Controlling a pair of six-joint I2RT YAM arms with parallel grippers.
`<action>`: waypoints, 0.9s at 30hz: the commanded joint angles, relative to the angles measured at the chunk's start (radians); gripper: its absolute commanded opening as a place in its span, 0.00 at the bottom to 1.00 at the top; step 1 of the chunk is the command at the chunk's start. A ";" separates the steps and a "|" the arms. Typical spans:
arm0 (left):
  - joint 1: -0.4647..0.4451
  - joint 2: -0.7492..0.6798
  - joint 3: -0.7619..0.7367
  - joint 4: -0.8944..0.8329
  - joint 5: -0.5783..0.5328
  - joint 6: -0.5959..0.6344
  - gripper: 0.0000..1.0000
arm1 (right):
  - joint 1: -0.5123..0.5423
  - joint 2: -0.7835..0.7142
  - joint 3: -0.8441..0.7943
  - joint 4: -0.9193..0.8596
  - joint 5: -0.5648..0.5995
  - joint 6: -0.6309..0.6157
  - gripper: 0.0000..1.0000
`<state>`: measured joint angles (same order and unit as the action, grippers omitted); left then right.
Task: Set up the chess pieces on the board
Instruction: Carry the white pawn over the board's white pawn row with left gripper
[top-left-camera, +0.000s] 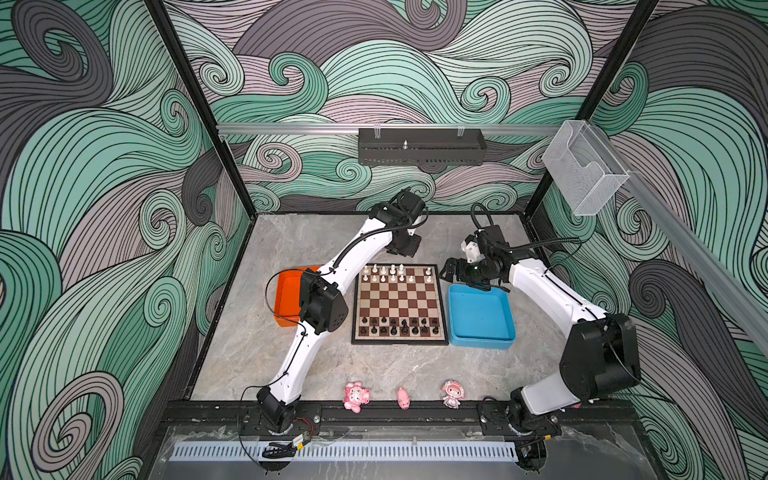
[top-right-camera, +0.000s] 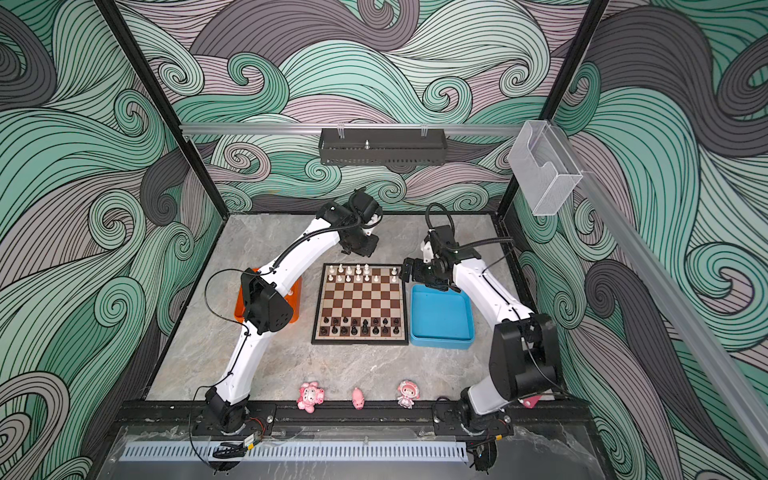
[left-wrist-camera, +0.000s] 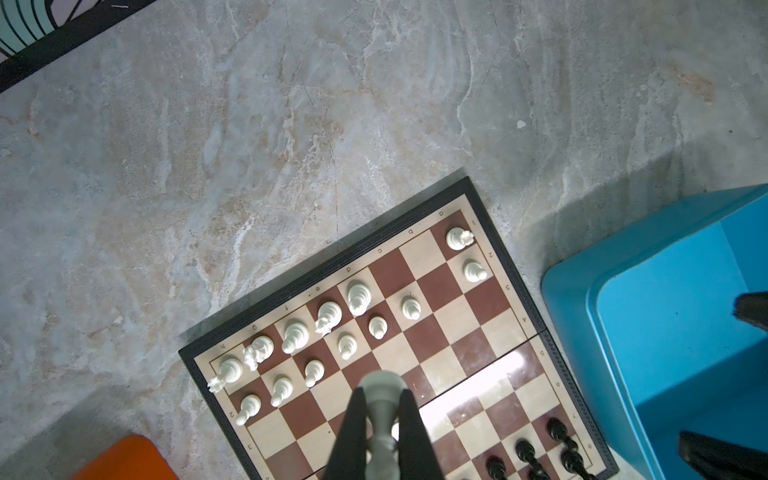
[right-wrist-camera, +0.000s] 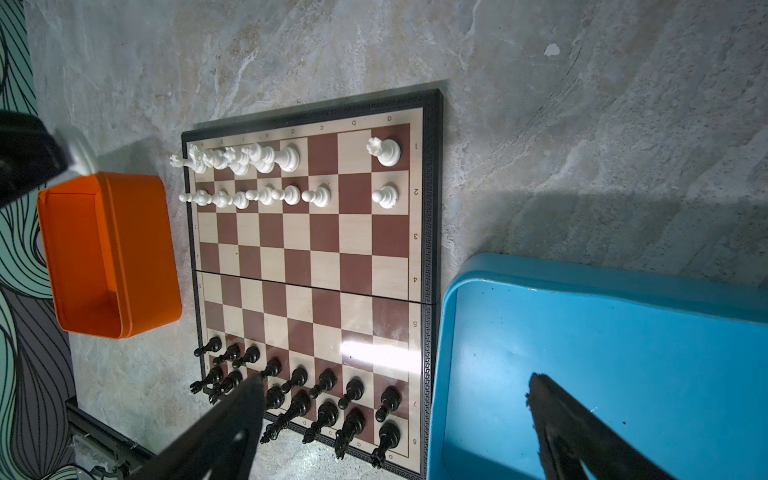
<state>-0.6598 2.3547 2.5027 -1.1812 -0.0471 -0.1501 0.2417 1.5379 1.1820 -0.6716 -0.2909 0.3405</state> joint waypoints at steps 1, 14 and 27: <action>-0.006 0.036 -0.016 0.073 0.004 0.002 0.11 | -0.009 -0.024 -0.015 -0.020 0.009 -0.005 0.99; -0.022 0.132 -0.013 0.144 0.015 -0.011 0.12 | -0.028 -0.029 -0.035 -0.018 0.004 -0.012 0.99; -0.027 0.211 0.002 0.135 0.013 -0.003 0.13 | -0.043 -0.021 -0.044 -0.012 -0.009 -0.017 0.99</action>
<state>-0.6758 2.5416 2.4847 -1.0420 -0.0402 -0.1505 0.2077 1.5280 1.1500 -0.6765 -0.2932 0.3393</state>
